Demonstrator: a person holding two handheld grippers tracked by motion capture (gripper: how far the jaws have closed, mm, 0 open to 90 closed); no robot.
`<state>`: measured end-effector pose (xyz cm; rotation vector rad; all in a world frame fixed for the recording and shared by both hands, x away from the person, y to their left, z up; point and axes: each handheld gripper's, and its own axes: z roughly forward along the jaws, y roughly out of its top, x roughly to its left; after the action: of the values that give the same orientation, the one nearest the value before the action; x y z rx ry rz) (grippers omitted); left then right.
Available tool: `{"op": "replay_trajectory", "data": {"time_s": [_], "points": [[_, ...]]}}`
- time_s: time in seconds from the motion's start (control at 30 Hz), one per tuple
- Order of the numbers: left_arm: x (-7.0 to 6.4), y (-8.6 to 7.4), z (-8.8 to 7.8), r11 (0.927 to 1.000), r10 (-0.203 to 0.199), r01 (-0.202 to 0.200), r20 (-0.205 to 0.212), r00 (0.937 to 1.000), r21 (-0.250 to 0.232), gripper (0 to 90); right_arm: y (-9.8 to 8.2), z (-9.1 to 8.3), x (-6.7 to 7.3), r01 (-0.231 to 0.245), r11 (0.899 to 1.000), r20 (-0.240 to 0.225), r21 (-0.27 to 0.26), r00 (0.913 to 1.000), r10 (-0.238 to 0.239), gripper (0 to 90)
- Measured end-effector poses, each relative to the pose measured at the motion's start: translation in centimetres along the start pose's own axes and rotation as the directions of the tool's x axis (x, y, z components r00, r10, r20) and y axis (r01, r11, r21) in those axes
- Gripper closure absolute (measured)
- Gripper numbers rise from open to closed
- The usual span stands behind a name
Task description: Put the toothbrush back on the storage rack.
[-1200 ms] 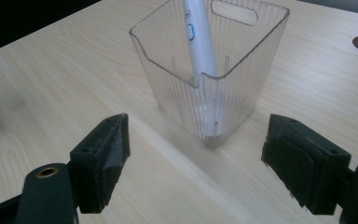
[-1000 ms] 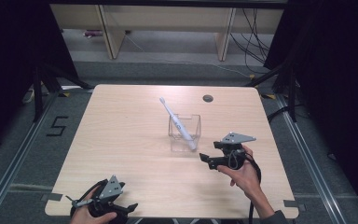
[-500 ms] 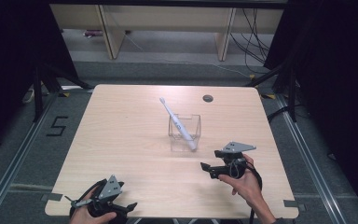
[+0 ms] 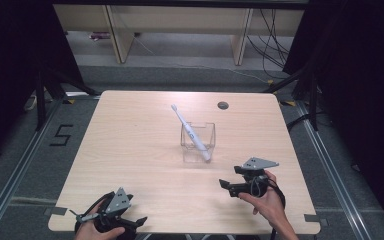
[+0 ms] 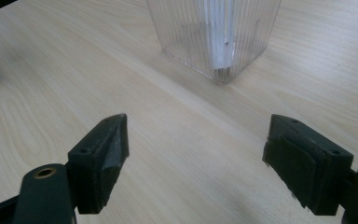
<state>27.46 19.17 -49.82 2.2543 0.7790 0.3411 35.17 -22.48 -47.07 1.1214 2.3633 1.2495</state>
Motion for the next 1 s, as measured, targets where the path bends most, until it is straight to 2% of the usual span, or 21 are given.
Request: {"op": "replay_trajectory", "data": {"time_s": [0.07,0.13,0.17,0.23,0.27,0.3,0.33,0.37,0.43,0.57,0.6,0.63,0.67,0.7,0.73,0.77,0.8,0.87,0.9,0.97,1.0], "points": [[-0.1,0.0,0.1,0.9998,-0.019,0.019,-0.003,0.9998,-0.006,14.7,-0.1,0.0,0.1,-0.022,1.000,-0.031,0.008,0.9993,0.022,21.4],[0.0,0.0,0.1,0.9999,-0.012,0.012,-0.003,0.9999,-0.002,14.7,-0.3,-0.2,0.3,-0.033,0.999,-0.030,0.008,0.9990,0.033,21.3],[0.0,0.0,0.1,0.9999,-0.012,0.012,-0.009,0.9999,-0.002,14.7,-0.4,-0.2,0.2,-0.016,1.000,-0.035,0.004,0.9993,0.016,21.2],[0.0,0.0,0.1,1.0000,-0.001,0.001,-0.010,1.0000,-0.001,14.7,-0.5,-0.4,0.1,-0.001,1.000,-0.020,0.003,0.9998,0.001,20.6],[-0.1,0.0,0.1,0.9998,-0.018,0.018,-0.002,0.9998,-0.007,14.7,-0.7,-0.5,0.3,-0.027,1.000,-0.010,0.013,0.9996,0.028,20.3],[0.0,0.0,0.1,1.0000,-0.003,0.003,-0.008,1.0000,-0.009,14.7,-0.8,-0.6,0.1,0.007,1.000,0.011,0.011,0.9999,-0.007,19.7],[0.0,0.0,0.1,0.9999,-0.006,0.006,-0.009,0.9999,-0.010,14.7,-0.9,-0.5,0.1,-0.009,1.000,-0.007,0.006,0.9999,0.009,19.5],[0.0,0.0,0.1,0.9999,-0.007,0.007,-0.010,0.9999,-0.011,14.7,-1.0,-0.6,0.0,0.009,1.000,0.001,0.011,1.0000,-0.009,19.5],[-0.1,-0.1,0.1,0.9997,-0.018,0.018,-0.003,0.9998,-0.014,14.7,-1.4,-0.7,0.1,-0.016,1.000,0.005,0.019,0.9999,0.016,19.4],[0.0,0.0,0.1,0.9999,-0.006,0.006,-0.009,0.9999,-0.013,14.7,-1.7,-1.0,-0.1,0.009,0.999,0.018,0.034,0.9998,-0.010,19.2],[0.0,0.0,0.1,0.9999,-0.007,0.007,-0.010,0.9999,-0.013,14.7,-1.9,-1.0,0.1,-0.020,0.999,0.018,0.032,0.9996,0.020,19.2],[0.0,0.0,0.1,1.0000,-0.003,0.003,-0.010,0.9999,-0.009,14.7,-1.9,-1.2,-0.1,0.009,0.999,0.027,0.034,0.9996,-0.010,19.2],[0.0,0.0,0.1,0.9998,-0.017,0.017,-0.009,0.9998,-0.013,14.7,-2.0,-1.2,-0.1,0.010,0.999,0.032,0.037,0.9994,-0.011,19.2],[0.0,0.0,0.1,0.9999,-0.004,0.004,-0.008,1.0000,-0.014,14.7,-2.1,-1.2,0.1,-0.015,0.999,0.017,0.045,0.9998,0.014,19.2],[0.0,0.0,0.1,0.9999,-0.002,0.002,-0.008,1.0000,-0.014,14.7,-2.2,-1.3,-0.1,0.012,0.999,0.028,0.046,0.9995,-0.013,19.2],[0.0,0.0,0.1,0.9999,-0.001,0.001,-0.008,1.0000,-0.014,14.7,-2.3,-1.3,0.1,-0.009,0.999,0.025,0.046,0.9997,0.008,19.3],[0.0,0.0,0.1,0.9999,-0.003,0.003,-0.008,1.0000,-0.013,14.7,-2.3,-1.4,-0.1,0.012,0.999,0.033,0.048,0.9994,-0.014,19.3],[0.0,0.0,0.2,0.9998,-0.013,0.013,-0.009,0.9999,-0.014,14.7,-2.5,-1.5,0.0,0.007,0.999,0.024,0.051,0.9997,-0.008,19.3],[0.0,0.0,0.2,0.9999,-0.007,0.007,-0.008,0.9999,-0.011,14.7,-2.6,-1.6,0.2,-0.016,0.998,0.032,0.064,0.9994,0.014,19.4],[0.0,0.0,0.1,0.9998,-0.005,0.005,-0.008,1.0000,-0.018,14.7,-2.7,-1.7,-0.1,0.013,0.998,0.012,0.055,0.9998,-0.013,19.4],[-0.1,0.0,0.0,0.9998,-0.009,0.009,-0.005,0.9999,-0.020,14.7,-2.9,-1.8,0.0,0.005,0.999,0.034,0.051,0.9994,-0.007,19.4]]}}
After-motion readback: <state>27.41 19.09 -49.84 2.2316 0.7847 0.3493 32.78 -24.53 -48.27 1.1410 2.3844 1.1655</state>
